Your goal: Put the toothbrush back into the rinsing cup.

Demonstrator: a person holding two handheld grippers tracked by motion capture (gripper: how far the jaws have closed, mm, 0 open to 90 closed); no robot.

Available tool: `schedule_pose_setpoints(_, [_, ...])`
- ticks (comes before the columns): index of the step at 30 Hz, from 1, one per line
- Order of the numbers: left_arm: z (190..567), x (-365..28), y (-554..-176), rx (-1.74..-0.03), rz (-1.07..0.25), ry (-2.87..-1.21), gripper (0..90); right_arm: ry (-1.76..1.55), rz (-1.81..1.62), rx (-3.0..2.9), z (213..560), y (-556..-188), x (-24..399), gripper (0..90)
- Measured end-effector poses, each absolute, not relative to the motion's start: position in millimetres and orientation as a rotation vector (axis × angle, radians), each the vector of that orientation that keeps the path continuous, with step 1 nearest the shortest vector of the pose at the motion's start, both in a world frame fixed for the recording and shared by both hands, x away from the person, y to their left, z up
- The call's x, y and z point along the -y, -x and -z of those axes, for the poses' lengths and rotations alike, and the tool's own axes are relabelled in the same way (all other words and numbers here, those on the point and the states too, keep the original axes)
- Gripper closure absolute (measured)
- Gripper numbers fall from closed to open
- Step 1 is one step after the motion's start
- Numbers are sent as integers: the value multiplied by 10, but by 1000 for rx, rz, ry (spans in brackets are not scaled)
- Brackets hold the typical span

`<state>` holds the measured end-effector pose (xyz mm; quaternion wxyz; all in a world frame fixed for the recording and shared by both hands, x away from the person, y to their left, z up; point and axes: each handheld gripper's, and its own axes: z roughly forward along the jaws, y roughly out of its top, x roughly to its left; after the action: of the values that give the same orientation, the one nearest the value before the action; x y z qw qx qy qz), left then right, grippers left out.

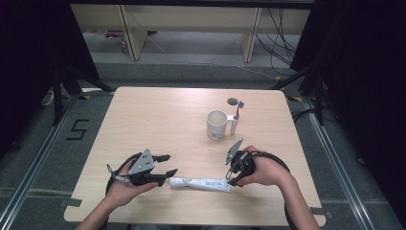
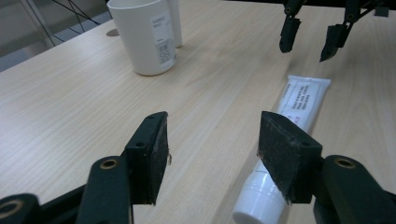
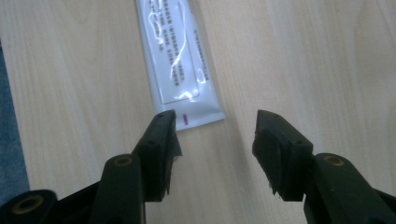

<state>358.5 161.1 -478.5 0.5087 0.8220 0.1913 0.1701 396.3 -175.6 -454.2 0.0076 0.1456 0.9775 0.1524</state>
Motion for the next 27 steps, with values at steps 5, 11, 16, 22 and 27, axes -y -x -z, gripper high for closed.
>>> schedule_pose_setpoints(5, [4761, -1564, -3590, -438, -373, -2084, 426, -364, -414, -3086, 4557, -3924, 1683, 447])
schedule_pose_setpoints(11, [4771, -1497, -3589, -416, -329, -2144, 430, -310, -424, -3095, 4580, -3922, 1560, 438])
schedule_pose_setpoints(16, [4780, -1456, -3589, -392, -327, -2160, 423, -282, -359, -3111, 4600, -3918, 1425, 433])
schedule_pose_setpoints(22, [4793, -1450, -3581, -398, -325, -2153, 414, -221, -345, -3123, 4647, -3939, 1276, 430])
schedule_pose_setpoints(27, [4809, -1456, -3579, -395, -318, -2149, 407, -221, -304, -3135, 4668, -3968, 1214, 430])
